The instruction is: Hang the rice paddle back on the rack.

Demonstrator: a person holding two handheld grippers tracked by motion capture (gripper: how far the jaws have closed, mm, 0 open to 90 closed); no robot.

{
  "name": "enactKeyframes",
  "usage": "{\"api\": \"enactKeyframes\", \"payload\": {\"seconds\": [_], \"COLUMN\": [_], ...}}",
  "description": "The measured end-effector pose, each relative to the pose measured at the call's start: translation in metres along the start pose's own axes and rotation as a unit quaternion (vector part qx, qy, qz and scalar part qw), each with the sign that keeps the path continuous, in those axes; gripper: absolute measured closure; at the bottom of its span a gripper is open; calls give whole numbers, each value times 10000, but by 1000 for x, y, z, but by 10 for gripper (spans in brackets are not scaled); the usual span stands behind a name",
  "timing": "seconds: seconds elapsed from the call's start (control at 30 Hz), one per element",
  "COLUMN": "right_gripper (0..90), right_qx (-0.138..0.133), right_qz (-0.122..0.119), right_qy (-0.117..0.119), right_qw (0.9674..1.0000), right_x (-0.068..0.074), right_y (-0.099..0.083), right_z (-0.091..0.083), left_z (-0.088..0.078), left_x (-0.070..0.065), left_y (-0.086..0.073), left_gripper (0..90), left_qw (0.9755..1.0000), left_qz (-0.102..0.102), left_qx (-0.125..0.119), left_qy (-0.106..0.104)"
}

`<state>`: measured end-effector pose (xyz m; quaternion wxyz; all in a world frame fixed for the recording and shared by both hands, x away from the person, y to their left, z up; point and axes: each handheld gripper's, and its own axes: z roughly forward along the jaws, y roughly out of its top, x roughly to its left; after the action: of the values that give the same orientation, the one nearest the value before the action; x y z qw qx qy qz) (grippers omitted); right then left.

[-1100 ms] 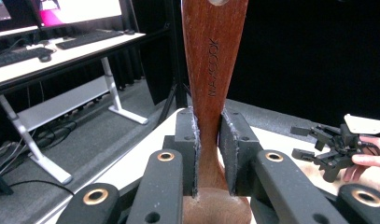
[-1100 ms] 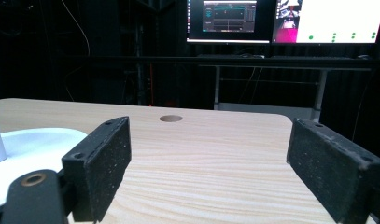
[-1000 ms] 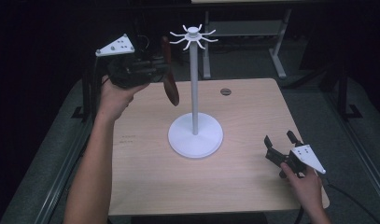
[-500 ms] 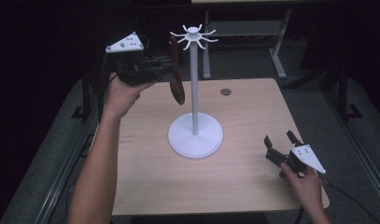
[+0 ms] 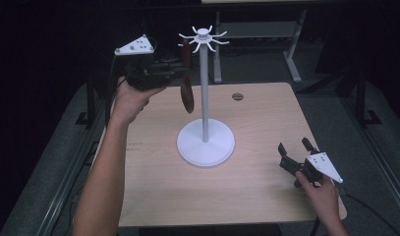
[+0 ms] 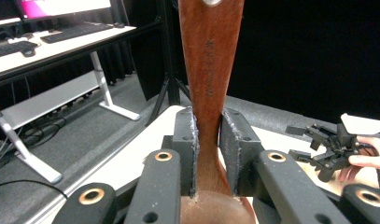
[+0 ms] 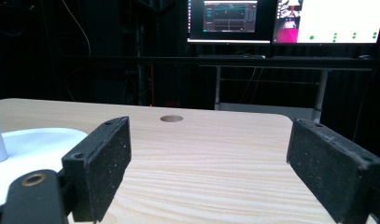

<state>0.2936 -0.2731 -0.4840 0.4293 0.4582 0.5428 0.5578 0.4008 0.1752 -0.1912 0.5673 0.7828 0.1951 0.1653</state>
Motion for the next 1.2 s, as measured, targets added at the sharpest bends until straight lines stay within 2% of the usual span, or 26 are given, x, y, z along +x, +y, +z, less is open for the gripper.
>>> {"api": "enactKeyframes", "payload": {"seconds": [0.27, 0.47, 0.73, 0.83, 0.97, 1.2], "right_gripper": [131, 130, 130, 131, 131, 131], "right_qx": [3, 9, 7, 8, 8, 8], "right_qz": [-16, -18, -13, -15, -13, -10], "right_qy": [30, 34, 25, 22, 21, 21], "right_qw": [10000, 10000, 10000, 10000, 10000, 10000], "right_x": [0, 0, 0, 0, 0, 0], "right_y": [0, 0, 0, 0, 0, 0], "right_z": [0, 0, 0, 0, 0, 0], "left_z": [-12, -22, -30, -33, -36, -42], "left_x": [2, 6, 7, 7, 7, 5], "left_y": [-3, -10, -23, -31, -40, -54], "left_gripper": [638, 573, 461, 417, 340, 257], "left_qw": [9999, 9994, 9976, 9966, 9951, 9937], "left_qz": [-7, -121, -139, -78, -103, -188], "left_qx": [157, 331, 650, 774, 904, 941], "left_qy": [26, 43, 176, 265, 389, 577]}}
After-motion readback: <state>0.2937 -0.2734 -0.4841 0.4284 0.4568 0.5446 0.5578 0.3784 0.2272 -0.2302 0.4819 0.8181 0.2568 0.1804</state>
